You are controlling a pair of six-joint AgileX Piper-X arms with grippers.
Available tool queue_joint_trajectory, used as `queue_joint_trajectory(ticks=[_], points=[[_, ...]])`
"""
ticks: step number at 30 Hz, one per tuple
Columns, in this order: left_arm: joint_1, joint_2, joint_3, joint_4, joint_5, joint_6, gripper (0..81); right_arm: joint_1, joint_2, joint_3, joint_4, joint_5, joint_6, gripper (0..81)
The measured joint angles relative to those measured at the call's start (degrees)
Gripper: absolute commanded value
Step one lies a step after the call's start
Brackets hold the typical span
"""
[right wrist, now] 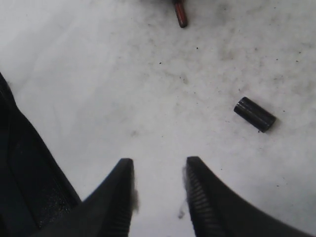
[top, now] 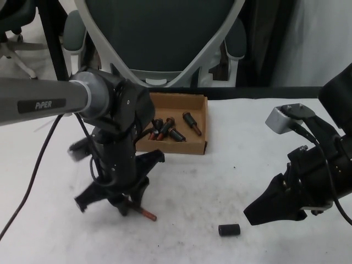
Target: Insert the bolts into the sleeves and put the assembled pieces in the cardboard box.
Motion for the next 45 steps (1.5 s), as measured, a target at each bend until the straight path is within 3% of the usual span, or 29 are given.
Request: queue_joint_trajectory(ticks=[4, 9, 14, 22, 36, 40, 45], points=[[-0.99, 0.09, 0.00, 0.84, 5.67, -8.21, 30.0, 0.00, 0.00, 0.00, 0.00, -0.27, 0.00, 33.9], [-2.18, 0.09, 0.12, 0.84, 6.29, -9.68, 27.6, 0.00, 0.00, 0.00, 0.22, -0.43, 0.00, 33.9], [-2.48, 0.09, 0.12, 1.51, 4.41, -8.03, 0.5, 0.00, 0.00, 0.00, 0.22, -1.24, 0.00, 33.9], [-3.09, 0.09, 0.12, 1.56, -0.70, 4.07, 0.8, 0.00, 0.00, 0.00, 1.57, -0.62, 0.00, 33.9], [-3.17, 0.09, 0.12, 0.89, -2.54, 28.85, 0.0, 0.00, 0.00, 0.00, 1.98, -0.26, 0.00, 33.9], [-3.17, 0.09, 0.12, 0.89, -2.50, 31.96, 9.9, 0.00, 0.00, 0.00, 1.98, -0.26, 0.00, 33.9], [-3.17, 0.09, 0.12, 0.80, -3.65, 35.93, 31.7, 0.00, 0.00, 0.00, 1.98, -0.26, 0.00, 33.9]])
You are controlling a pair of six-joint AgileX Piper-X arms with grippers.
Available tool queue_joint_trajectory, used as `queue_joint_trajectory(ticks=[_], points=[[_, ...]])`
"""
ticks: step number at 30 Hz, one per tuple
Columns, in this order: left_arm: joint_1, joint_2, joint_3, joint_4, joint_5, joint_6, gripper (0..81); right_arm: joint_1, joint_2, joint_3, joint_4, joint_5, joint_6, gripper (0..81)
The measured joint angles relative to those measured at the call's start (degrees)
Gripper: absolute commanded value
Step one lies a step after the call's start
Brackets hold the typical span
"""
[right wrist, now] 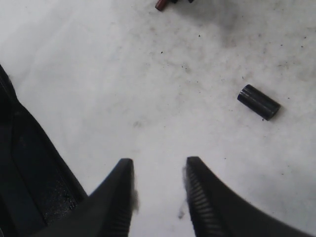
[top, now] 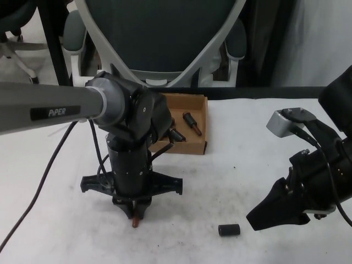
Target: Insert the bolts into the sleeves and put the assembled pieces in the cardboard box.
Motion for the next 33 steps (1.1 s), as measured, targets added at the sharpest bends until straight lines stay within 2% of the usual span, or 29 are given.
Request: queue_joint_trajectory(ticks=[2, 4, 10, 20, 23, 25, 29, 33], points=[[0.00, 0.00, 0.00, 0.00, -1.61, 2.10, 40.3, 0.00, 0.00, 0.00, 0.00, 0.00, 0.00, 33.9], [0.00, 0.00, 0.00, 0.00, -2.52, 2.46, 43.2, 0.00, 0.00, 0.00, 0.00, 0.00, 0.00, 33.9], [0.00, -0.11, 0.00, -0.53, -5.22, 4.06, 40.4, 0.00, 0.00, 0.00, 0.00, 0.00, 0.00, 33.9], [0.00, -0.11, 0.00, -3.37, -6.67, 3.14, 40.3, 0.00, 0.00, 0.00, 0.00, 0.32, 0.00, 33.9], [0.00, -0.11, 0.00, -4.01, -6.05, -0.17, 33.3, 0.00, 0.00, 0.00, 0.14, 3.91, 0.00, 33.9], [0.15, -0.11, 0.00, -4.54, -5.28, -2.19, 24.4, 0.00, 0.00, 0.00, 0.50, 6.99, 0.00, 33.9], [0.19, -0.11, 0.07, -5.58, -3.89, -4.56, 0.6, 0.00, 0.00, 0.06, 1.01, 9.51, -1.46, 33.9], [0.19, -0.11, 0.07, -6.36, -3.06, -5.53, 0.6, 0.00, 0.00, 0.06, 3.28, 9.85, -6.30, 33.9]])
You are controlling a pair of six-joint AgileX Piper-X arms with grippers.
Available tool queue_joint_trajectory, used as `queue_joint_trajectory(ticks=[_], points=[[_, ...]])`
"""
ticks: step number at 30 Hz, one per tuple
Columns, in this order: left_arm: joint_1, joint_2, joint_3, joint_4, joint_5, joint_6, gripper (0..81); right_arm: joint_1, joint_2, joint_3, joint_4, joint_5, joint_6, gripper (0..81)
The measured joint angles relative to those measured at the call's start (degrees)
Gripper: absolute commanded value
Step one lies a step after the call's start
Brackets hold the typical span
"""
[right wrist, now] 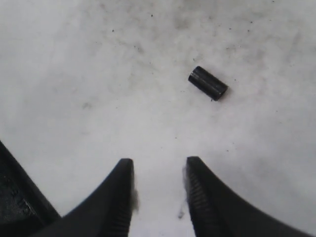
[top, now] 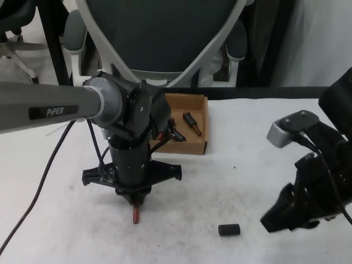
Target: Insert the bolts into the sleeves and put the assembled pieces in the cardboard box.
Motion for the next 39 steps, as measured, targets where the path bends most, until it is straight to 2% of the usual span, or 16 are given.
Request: queue_joint_trajectory(ticks=[7, 13, 20, 27, 32, 39], points=[[0.00, 0.00, 0.00, -0.05, 0.14, -3.42, 0.8, 0.13, 3.02, 0.00, 6.27, 0.86, -7.00, 33.9], [-0.58, -0.40, 0.26, -1.10, -0.46, -3.44, 0.8, 1.78, 6.13, 0.07, 7.11, 6.26, -15.31, 35.6], [-3.59, -3.09, 0.50, -6.45, -0.56, -1.35, 0.8, 6.59, 8.56, 0.07, -1.39, 14.86, -18.92, 37.5], [-4.83, -8.63, 3.73, -9.06, -0.56, -0.90, 0.8, 9.08, 8.90, 0.07, -10.29, 20.35, -23.33, 37.5], [-4.86, -20.33, 16.38, -22.65, 2.02, -0.81, 0.8, 9.04, 10.40, 0.07, -11.84, 21.09, -25.27, 37.5], [-4.94, -36.66, 33.99, -49.11, 14.05, -0.46, 0.8, 9.23, 15.58, -1.60, -11.63, 22.30, -27.42, 37.5]])
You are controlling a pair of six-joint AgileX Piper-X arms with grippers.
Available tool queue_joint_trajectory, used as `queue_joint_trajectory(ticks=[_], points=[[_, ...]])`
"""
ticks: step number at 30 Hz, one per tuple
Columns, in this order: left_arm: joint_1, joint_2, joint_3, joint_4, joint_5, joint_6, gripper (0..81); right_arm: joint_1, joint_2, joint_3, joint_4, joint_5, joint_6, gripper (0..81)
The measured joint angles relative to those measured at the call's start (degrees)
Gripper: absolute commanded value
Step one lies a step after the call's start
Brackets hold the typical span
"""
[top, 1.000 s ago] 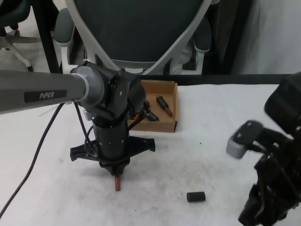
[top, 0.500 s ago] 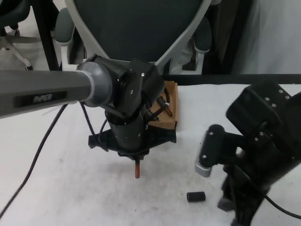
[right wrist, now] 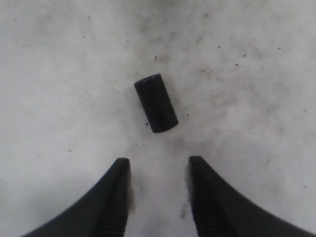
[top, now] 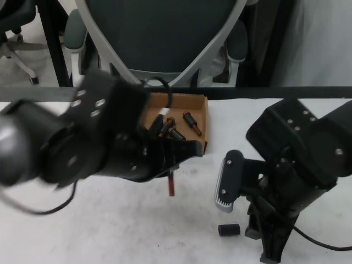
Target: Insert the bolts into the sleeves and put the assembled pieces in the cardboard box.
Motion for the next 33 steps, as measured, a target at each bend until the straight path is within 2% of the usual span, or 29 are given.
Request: queue_joint_trajectory(ticks=[12, 21, 33], points=[[-0.12, -12.73, 15.43, -24.37, 10.80, 0.14, 0.8, 1.90, 3.25, -4.13, 1.79, 1.26, -3.57, 37.5], [-0.12, -17.28, 26.24, -33.77, 12.83, -1.58, 0.8, 2.57, 4.59, -5.44, 0.36, 1.26, -3.37, 37.5], [-0.12, -17.28, 27.58, -37.21, 14.10, -2.80, 0.8, 3.08, 11.16, -5.44, -1.41, -0.26, -2.24, 37.5]])
